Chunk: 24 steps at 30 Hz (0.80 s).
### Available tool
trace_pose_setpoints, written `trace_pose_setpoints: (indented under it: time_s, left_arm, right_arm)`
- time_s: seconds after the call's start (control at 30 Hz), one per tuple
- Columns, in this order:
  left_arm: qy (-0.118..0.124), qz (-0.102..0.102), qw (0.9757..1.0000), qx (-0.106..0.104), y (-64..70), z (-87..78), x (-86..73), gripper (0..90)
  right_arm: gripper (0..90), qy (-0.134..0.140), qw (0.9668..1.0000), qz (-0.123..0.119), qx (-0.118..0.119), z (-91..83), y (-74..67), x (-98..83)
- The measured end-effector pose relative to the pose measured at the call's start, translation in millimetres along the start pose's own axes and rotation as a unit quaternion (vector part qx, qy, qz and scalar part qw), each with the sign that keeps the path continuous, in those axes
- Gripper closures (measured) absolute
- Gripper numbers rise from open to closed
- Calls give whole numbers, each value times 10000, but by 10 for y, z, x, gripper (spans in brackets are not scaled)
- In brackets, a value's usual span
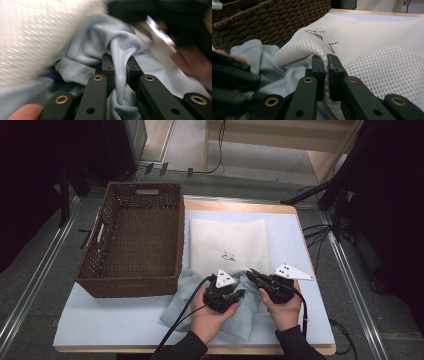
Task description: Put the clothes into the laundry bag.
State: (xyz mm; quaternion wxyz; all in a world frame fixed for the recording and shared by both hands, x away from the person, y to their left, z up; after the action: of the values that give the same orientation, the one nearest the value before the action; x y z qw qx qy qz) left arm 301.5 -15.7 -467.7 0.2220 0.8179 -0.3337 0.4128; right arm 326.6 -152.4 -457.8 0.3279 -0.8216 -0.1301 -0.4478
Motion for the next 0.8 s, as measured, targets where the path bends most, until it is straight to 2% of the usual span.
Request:
trace_pose_setpoints:
  time_s: [0.03,0.07,0.1,0.13,0.17,0.2,0.23,0.27,0.3,0.37,0.4,0.43,0.47,0.5,0.57,0.6,0.67,0.7,0.8]
  left_arm:
    - [0,0,10000,0,0,0,0,817]
    - [30,-148,9995,290,-66,64,-27,814]
    - [53,-196,9987,462,-100,99,-60,808]
    - [58,-274,9983,515,-128,134,-104,796]
    - [47,-398,9982,452,-144,164,-144,769]
    - [45,-472,9985,271,-149,177,-169,724]
    - [45,-472,9985,271,-149,177,-169,667]
    - [72,-400,9992,12,-126,133,-163,610]
    - [73,-314,9995,-72,-113,85,-148,558]
    - [79,-245,9996,-126,-100,29,-128,480]
    - [73,-87,9996,-245,-75,-98,-103,459]
    - [75,0,9995,-311,-58,-157,-101,444]
    - [75,0,9995,-311,-58,-157,-101,428]
    - [48,106,9990,-428,-25,-257,-127,414]
    - [17,123,9987,-492,-6,-291,-153,404]
    - [-114,177,9979,-609,46,-305,-225,377]
    - [-274,313,9966,-715,121,-254,-306,347]
    - [-274,313,9966,-715,121,-254,-306,336]
    - [-603,528,9941,-732,225,-93,-417,319]
  right_arm:
    - [864,5,10000,-12,6,-2,-4,3]
    - [864,0,10000,-14,14,-2,-8,3]
    - [864,-11,10000,-16,2,-1,-4,1]
    - [864,-36,10000,-13,3,-1,0,-4]
    - [864,-40,10000,-10,6,3,5,-8]
    - [864,-63,10000,0,-2,4,10,-13]
    - [864,-69,10000,9,-6,6,15,-16]
    - [864,-78,10000,-4,-7,6,21,-19]
    - [864,-74,10000,-17,0,9,26,-20]
    - [864,-77,10000,-6,-21,10,36,-19]
    - [864,-77,10000,18,-23,10,39,-18]
    - [864,-75,10000,16,-27,9,43,-16]
    - [864,-75,10000,16,-27,9,43,-16]
    - [863,-60,10000,6,-39,7,51,-11]
    - [863,-52,10000,26,-23,9,50,-11]
    - [863,-67,10000,31,-40,16,47,-15]
    - [863,-75,10000,-7,-50,28,45,-21]
    - [863,-75,10000,-7,-50,28,45,-21]
    - [863,-86,9999,4,-53,29,37,-21]
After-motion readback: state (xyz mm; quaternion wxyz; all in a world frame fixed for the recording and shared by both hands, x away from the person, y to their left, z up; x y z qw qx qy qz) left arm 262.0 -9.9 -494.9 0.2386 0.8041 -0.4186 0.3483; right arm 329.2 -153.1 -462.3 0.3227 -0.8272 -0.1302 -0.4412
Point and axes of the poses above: each handheld gripper's, and its own axes: z roughly forward along the jaws, x roughly out of its top, y roughly to its right, the point moved 5 cm from there along z, roughly forward along the jaws, and after that the axes turned 12 degrees about z, right-handed, at the moved point
